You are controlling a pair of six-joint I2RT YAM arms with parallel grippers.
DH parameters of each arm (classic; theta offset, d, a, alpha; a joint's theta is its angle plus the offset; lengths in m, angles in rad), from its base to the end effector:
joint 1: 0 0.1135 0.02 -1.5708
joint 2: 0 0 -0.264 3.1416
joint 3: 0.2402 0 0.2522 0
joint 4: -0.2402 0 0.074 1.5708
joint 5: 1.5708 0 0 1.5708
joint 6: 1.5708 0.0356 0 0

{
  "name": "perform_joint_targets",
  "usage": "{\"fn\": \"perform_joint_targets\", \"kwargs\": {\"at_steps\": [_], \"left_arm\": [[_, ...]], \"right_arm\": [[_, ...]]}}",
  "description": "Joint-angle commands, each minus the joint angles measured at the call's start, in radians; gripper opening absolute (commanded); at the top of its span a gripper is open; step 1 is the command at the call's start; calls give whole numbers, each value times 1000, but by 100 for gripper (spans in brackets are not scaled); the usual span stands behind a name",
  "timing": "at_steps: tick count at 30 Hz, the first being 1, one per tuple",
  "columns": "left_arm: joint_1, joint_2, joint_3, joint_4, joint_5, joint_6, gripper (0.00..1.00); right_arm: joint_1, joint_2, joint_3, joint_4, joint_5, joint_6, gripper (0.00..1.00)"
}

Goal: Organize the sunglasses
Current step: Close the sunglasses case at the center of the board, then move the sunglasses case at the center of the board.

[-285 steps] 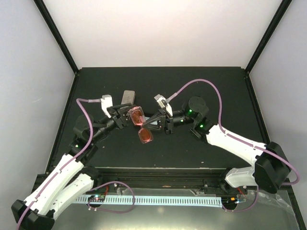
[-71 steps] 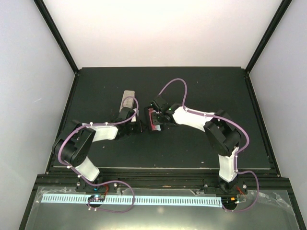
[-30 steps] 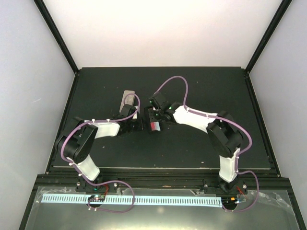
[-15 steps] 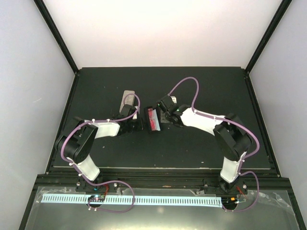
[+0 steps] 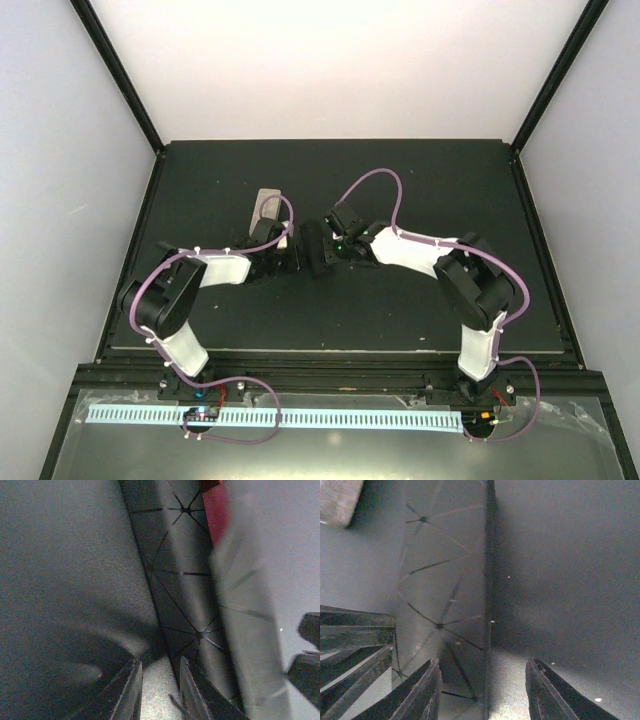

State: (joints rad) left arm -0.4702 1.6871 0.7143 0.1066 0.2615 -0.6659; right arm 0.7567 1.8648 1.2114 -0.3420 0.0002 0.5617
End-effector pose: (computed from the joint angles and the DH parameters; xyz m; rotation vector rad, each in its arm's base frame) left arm 0.2707 -0.1479 0.1245 -0.1274 2.5701 -0.7933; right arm 0.2815 0.2658 0.1730 -0.2575 2.6334 0.4793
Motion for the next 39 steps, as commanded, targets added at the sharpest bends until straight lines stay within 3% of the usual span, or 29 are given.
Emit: {"fn": "perform_joint_targets", "kwargs": {"at_steps": [1, 11, 17, 26, 39], "left_arm": [[6, 31, 14, 8, 30, 11, 20], [24, -49, -21, -14, -63, -6, 17], [24, -253, -63, -83, -185, -8, 18], [28, -638, -129, -245, -369, -8, 34], [32, -916, -157, -393, -387, 2, 39]], "right_arm": [[1, 63, 32, 0, -56, -21, 48], [14, 91, 57, -76, 48, -22, 49], [34, 14, 53, -55, 44, -41, 50], [34, 40, -1, 12, -67, 36, 55], [34, 140, 7, 117, -152, 131, 45]]}}
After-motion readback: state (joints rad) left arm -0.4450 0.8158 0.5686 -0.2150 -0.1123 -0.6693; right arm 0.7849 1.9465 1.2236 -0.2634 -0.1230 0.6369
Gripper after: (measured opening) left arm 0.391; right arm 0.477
